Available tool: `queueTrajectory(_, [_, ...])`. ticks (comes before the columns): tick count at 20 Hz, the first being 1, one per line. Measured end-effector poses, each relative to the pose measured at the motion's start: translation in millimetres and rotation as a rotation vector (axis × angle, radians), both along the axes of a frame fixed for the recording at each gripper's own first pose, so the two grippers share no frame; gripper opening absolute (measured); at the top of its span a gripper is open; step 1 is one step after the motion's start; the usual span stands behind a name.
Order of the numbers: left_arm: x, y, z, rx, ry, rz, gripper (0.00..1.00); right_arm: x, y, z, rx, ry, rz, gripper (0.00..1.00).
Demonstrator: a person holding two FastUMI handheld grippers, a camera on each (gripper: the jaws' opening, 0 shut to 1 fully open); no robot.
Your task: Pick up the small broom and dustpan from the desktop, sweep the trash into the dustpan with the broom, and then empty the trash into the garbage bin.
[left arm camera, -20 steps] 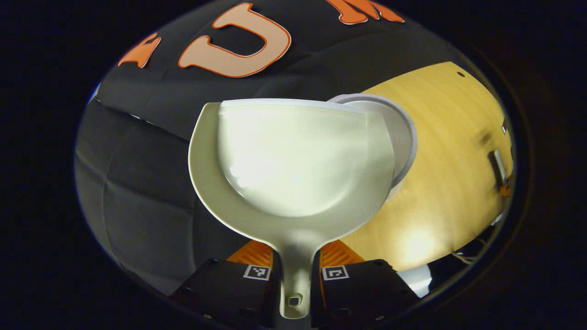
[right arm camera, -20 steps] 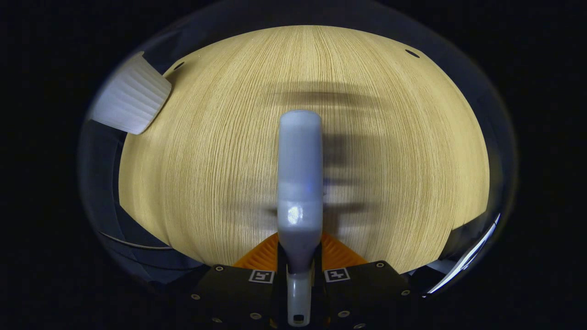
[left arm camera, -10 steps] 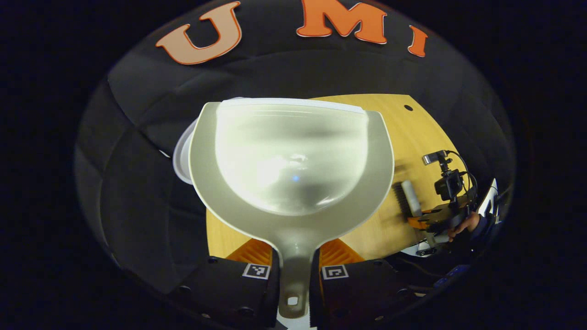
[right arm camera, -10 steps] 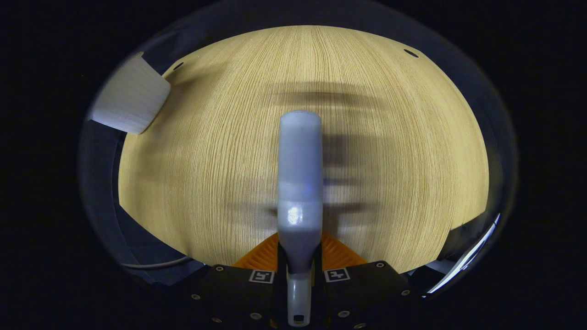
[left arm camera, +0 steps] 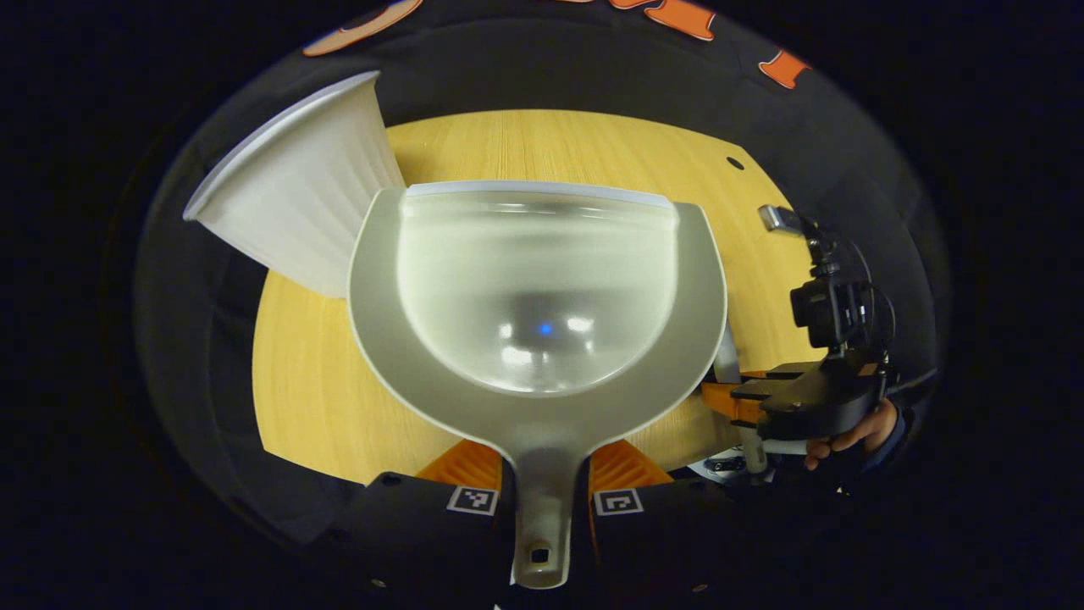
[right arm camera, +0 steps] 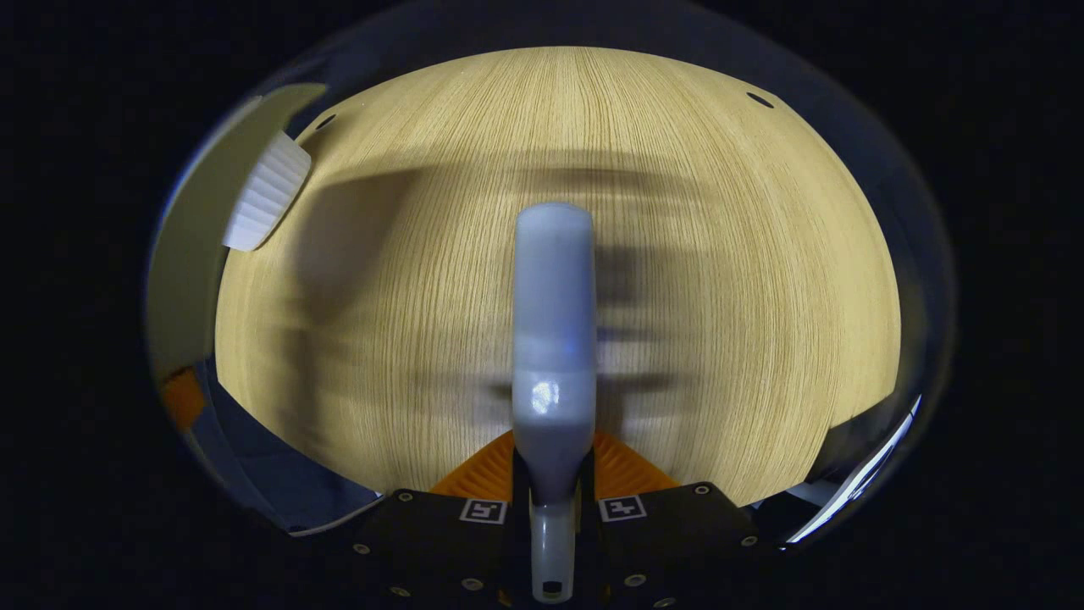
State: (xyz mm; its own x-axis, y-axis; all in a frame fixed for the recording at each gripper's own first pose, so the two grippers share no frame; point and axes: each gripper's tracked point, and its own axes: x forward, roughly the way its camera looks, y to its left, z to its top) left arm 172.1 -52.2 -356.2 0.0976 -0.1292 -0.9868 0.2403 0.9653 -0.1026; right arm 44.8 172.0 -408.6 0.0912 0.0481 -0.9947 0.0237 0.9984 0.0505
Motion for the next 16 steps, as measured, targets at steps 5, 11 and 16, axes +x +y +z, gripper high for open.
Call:
queueTrajectory(5, [-28.4,-8.5,-49.2,0.025,0.098,0.033,0.27,1.8,2.3,-1.0,-0.003,0.013,0.003,0.25])
queueTrajectory(11, [-43.5,-14.1,-77.0,0.033,0.169,0.047,0.27,3.3,2.9,-1.6,0.0,0.022,0.0,0.28])
queueTrajectory(16, [-45.8,-12.9,-76.2,0.043,0.176,0.046,0.27,1.9,3.9,-1.2,0.002,0.026,-0.001,0.3])
